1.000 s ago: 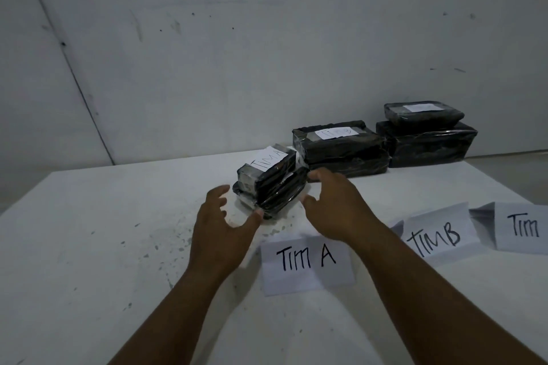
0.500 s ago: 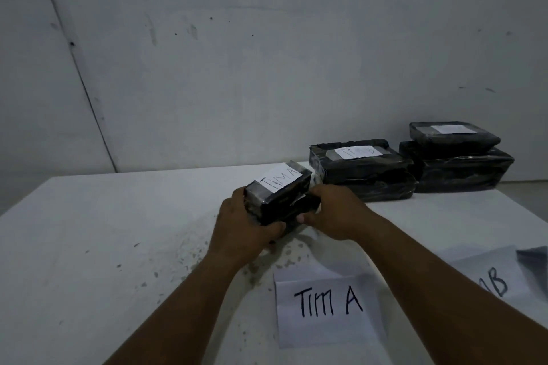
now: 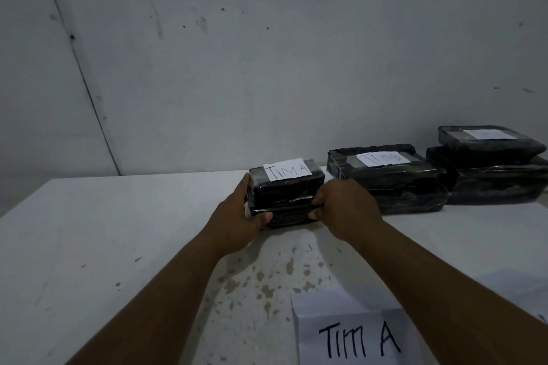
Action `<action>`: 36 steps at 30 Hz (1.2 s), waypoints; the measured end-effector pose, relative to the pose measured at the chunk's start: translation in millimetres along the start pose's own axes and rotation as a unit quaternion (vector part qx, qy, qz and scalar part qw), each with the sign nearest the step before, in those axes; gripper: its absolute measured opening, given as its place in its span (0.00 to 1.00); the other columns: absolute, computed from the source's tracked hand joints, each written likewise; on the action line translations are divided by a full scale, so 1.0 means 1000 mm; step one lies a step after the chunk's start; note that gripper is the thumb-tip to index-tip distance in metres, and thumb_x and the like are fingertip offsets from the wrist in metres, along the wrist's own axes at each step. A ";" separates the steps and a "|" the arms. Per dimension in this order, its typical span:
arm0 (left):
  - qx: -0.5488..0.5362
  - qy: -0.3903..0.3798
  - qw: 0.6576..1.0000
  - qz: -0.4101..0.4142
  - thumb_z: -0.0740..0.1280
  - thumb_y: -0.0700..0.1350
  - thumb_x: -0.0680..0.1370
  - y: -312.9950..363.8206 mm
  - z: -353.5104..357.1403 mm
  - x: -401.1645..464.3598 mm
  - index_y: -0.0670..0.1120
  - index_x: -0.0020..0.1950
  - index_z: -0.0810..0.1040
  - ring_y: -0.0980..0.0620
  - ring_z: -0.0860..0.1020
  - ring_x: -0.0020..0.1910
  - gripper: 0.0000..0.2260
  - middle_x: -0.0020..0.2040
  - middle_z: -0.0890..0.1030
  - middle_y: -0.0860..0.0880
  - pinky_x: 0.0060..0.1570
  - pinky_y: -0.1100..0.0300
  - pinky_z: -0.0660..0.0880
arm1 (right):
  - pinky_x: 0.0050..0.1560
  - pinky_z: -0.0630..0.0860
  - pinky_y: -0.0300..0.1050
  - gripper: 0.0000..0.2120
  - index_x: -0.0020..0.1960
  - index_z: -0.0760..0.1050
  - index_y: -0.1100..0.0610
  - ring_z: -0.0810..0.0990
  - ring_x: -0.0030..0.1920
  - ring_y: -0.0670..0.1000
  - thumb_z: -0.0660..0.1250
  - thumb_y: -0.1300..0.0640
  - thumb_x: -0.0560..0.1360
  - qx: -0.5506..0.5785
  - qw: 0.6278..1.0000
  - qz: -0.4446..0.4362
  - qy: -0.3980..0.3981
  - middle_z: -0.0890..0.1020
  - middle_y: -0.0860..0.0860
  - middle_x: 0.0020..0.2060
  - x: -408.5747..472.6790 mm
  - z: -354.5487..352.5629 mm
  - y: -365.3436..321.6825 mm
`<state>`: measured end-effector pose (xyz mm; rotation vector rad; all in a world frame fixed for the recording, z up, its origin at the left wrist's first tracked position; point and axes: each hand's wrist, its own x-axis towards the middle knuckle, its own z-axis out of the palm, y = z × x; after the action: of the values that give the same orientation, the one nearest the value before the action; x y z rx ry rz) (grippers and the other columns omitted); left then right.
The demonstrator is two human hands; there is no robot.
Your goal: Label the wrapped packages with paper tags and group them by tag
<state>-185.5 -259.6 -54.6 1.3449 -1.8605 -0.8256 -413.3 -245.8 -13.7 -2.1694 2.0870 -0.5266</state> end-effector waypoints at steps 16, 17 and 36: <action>0.045 -0.036 0.998 -0.017 0.73 0.46 0.78 -0.010 -0.007 0.031 0.59 0.83 0.49 0.51 0.70 0.75 0.41 0.74 0.72 0.55 0.70 0.60 0.65 | 0.51 0.82 0.51 0.12 0.49 0.85 0.54 0.84 0.46 0.54 0.77 0.46 0.72 -0.030 0.999 0.019 0.024 0.86 0.53 0.41 0.011 0.008 -0.007; 0.052 -0.038 0.998 -0.017 0.72 0.46 0.79 -0.009 -0.007 0.031 0.59 0.83 0.49 0.51 0.70 0.75 0.41 0.74 0.72 0.55 0.68 0.62 0.65 | 0.51 0.82 0.51 0.12 0.49 0.85 0.54 0.84 0.47 0.54 0.77 0.47 0.72 -0.032 0.999 0.023 0.023 0.86 0.53 0.42 0.010 0.008 -0.008; 0.172 0.029 0.985 -0.012 0.75 0.61 0.73 0.032 -0.057 -0.020 0.52 0.84 0.48 0.52 0.51 0.83 0.50 0.84 0.53 0.50 0.78 0.55 0.54 | 0.65 0.74 0.56 0.26 0.69 0.73 0.52 0.71 0.67 0.59 0.72 0.47 0.74 0.023 0.999 -0.039 0.010 0.75 0.53 0.64 -0.036 -0.032 -0.057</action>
<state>-150.6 -237.3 0.4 1.5839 -2.0076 -0.4832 -369.5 -201.0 26.1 -2.2376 1.9858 -0.5999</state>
